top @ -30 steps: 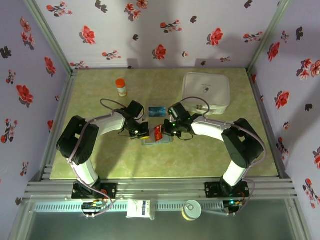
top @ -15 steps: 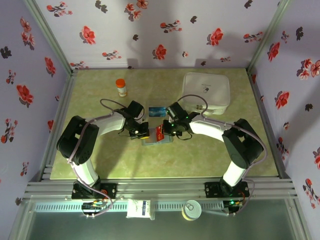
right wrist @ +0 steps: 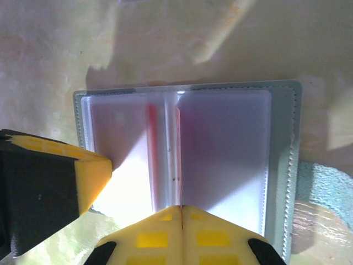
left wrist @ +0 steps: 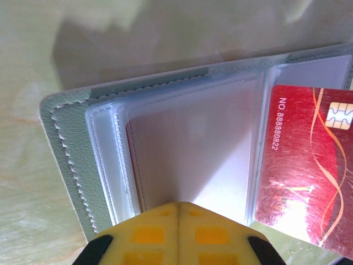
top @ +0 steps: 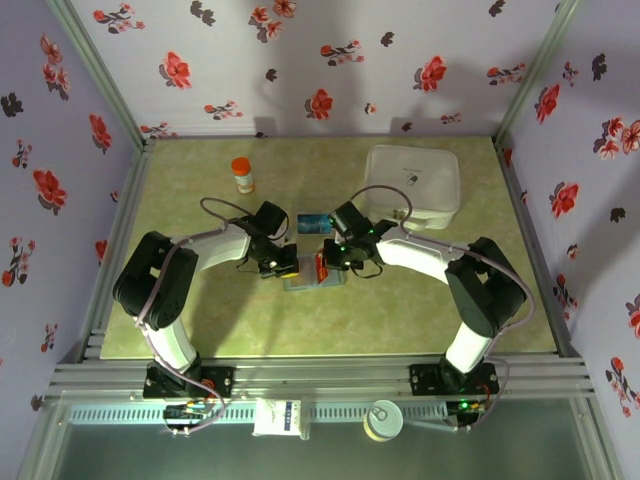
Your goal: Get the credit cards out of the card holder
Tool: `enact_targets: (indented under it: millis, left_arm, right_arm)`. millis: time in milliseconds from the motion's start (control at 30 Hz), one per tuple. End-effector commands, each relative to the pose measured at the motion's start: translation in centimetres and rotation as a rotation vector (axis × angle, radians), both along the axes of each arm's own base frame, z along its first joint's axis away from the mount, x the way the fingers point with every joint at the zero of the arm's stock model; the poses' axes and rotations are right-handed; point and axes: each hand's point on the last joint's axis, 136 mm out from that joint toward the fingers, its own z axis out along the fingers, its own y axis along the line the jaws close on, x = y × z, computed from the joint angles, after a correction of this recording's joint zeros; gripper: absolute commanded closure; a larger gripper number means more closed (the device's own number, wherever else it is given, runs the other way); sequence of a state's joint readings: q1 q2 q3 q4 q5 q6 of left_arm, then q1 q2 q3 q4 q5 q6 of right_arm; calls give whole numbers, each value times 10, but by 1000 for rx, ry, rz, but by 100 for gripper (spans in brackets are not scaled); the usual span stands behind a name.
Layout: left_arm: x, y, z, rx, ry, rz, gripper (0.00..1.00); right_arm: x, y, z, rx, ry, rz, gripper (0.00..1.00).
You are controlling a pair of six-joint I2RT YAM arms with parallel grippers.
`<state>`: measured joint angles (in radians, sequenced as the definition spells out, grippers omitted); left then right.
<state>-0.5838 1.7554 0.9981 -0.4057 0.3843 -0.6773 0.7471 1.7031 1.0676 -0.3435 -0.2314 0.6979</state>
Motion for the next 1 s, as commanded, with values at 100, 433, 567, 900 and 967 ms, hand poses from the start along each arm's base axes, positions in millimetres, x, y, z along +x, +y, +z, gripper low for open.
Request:
enact_targets:
  millis: [100, 433, 567, 900, 967]
  left_arm:
    - [-4, 4, -8, 40, 26, -11, 100]
    - [-5, 4, -8, 39, 26, -9, 100]
    - [-5, 4, -8, 38, 23, -10, 100]
    - [1, 4, -2, 48, 5, -21, 99]
    - [2, 4, -1, 50, 2, -24, 99]
  right_arm:
    - [0, 5, -3, -26, 1, 24, 93]
    - [2, 13, -6, -6, 11, 20, 86]
    - [2, 14, -6, -4, 11, 19, 90]
    - [6, 4, 25, -22, -79, 42, 97]
    - [6, 1, 31, -57, -103, 95, 98]
